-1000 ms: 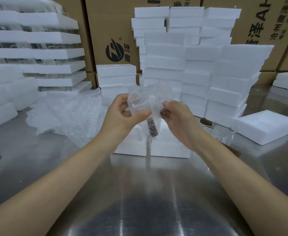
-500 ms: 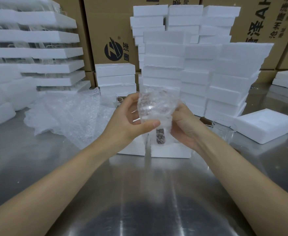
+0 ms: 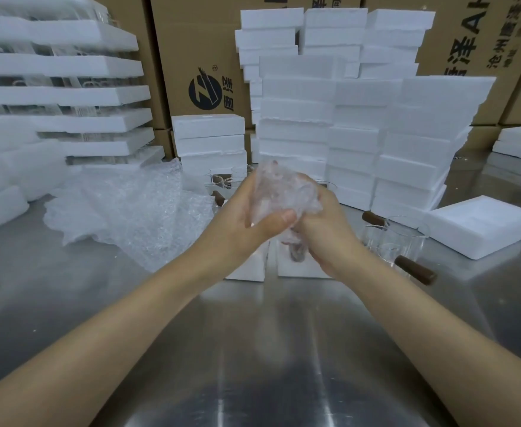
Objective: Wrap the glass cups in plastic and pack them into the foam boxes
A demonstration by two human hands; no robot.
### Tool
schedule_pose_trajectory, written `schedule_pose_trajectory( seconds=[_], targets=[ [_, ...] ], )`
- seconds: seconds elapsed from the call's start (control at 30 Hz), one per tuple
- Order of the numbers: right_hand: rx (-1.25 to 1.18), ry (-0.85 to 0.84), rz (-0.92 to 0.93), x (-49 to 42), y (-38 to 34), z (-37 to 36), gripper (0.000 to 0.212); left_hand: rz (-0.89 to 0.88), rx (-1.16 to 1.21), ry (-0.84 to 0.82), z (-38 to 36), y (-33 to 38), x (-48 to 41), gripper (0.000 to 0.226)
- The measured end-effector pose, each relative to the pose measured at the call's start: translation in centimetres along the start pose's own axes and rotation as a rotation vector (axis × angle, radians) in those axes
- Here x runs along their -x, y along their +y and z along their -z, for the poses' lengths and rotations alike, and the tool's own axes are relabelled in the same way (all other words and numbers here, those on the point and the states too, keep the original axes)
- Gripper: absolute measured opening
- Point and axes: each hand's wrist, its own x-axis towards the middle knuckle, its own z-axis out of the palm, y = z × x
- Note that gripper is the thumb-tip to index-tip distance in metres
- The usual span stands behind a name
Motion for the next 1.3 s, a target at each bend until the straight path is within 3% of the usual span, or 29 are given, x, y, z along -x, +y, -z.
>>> schedule_pose_trajectory(
  seconds=[0.07,0.2,0.37,0.5,0.67,0.8,0.9,0.97,1.1,1.2,1.3],
  targets=[
    [0.075,0.075,0.169,0.1,-0.1,-0.4,0.035,-0.002,-0.102,0.033,0.0,-0.1,0.1,0.052],
    [0.393,0.041,0.339,1.0,-0.2,-0.7,0.057,-0.017,-0.200,0.139,-0.2,-1.0,0.3,0.044],
    [0.465,-0.144,0.375,1.8,0.1,-1.5,0.059,0.021,-0.142,0.370,0.8,-1.6,0.1,0.035],
    [0.540,-0.037,0.501,1.5,0.6,-1.5,0.050,-0.005,-0.261,0.348,-0.3,-0.8,0.5,0.047],
    [0.461,0.143,0.422,0.8,0.5,-0.5,0.066,0.016,-0.318,0.200,-1.2,-0.7,0.9,0.035],
    [0.501,0.088,0.447,1.2,0.7,-1.1,0.063,0.081,-0.338,0.315,-0.5,-0.7,0.6,0.026],
    [0.129,-0.129,0.322,1.1,0.2,-0.9,0.049,0.229,-0.176,0.489,0.9,-0.8,-0.3,0.026],
    [-0.185,-0.139,0.170,0.3,0.1,-0.1,0.036,0.348,-0.021,0.558,1.5,-0.7,-0.8,0.027],
    [0.098,-0.213,0.208,0.1,0.5,-0.2,0.056,0.315,0.097,0.556,0.8,-0.4,-0.5,0.030],
    [0.145,-0.299,0.161,0.4,0.8,-0.9,0.035,0.206,0.133,0.523,-0.1,-0.2,-0.2,0.028],
    [-0.030,-0.152,0.145,0.2,0.6,-0.8,0.014,0.142,0.021,0.390,-1.6,0.0,0.3,0.029]
  ],
)
